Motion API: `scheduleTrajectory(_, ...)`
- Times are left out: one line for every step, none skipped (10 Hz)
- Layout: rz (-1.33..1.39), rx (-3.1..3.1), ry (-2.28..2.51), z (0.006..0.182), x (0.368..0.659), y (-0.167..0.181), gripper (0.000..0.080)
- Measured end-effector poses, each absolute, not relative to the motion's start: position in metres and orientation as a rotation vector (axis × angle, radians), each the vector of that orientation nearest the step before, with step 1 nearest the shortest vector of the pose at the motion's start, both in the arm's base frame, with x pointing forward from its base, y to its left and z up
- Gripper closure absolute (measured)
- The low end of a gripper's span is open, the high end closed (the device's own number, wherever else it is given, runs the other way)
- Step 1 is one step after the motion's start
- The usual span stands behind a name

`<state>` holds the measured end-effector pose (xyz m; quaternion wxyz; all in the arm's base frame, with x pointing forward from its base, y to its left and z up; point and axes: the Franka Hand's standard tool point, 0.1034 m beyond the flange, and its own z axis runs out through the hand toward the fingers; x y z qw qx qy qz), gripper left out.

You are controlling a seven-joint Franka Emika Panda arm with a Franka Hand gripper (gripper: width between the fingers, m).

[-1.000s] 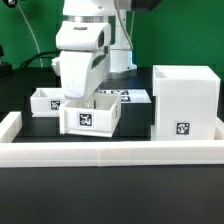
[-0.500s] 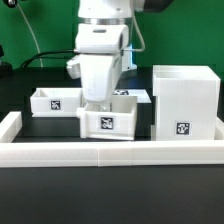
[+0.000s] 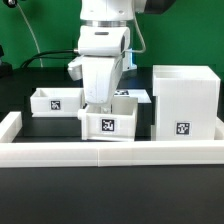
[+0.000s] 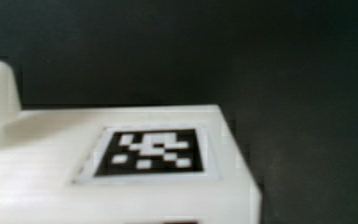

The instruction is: Assemble drawer

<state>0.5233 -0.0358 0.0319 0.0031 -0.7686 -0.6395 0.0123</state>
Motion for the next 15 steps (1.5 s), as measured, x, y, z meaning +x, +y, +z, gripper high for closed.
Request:
scheduleTrajectory(0.038,-2.411,-2.001,0.03,0.522,-0.032,0.0757)
scheduleTrajectory(0.036,-2.408,-1.999,0.029,0.522,-0.026,0.0757)
scheduleTrajectory(0.035,-2.414,-1.988,0.029,0.523,-0.022,0.0757)
scheduleTrajectory(0.031,-2.425,-1.972,0.029,0.523,-0.018,0.0757)
scheduleTrajectory(0.03,-2.435,-1.954,0.028,0.523,-0.013,0.0757)
scheduleTrajectory(0.022,-2.452,-1.931,0.027,0.523,-0.007,0.0757)
scheduleTrajectory(0.022,-2.453,-1.929,0.027,0.523,-0.008,0.0757)
scheduleTrajectory(0.022,-2.456,-1.925,0.027,0.523,-0.009,0.0757)
scheduleTrajectory(0.022,-2.456,-1.924,0.027,0.522,-0.009,0.0757)
scheduleTrajectory(0.023,-2.455,-1.927,0.027,0.522,-0.009,0.0757)
scheduleTrajectory(0.02,-2.447,-1.939,0.023,0.516,-0.005,0.0757)
scheduleTrajectory(0.029,-2.433,-1.946,0.02,0.511,0.0,0.0757)
scheduleTrajectory(0.033,-2.427,-1.948,0.019,0.509,0.002,0.0757)
scheduleTrajectory(0.035,-2.426,-1.947,0.018,0.507,0.001,0.0757)
scheduleTrajectory(0.034,-2.429,-1.945,0.017,0.507,0.0,0.0757)
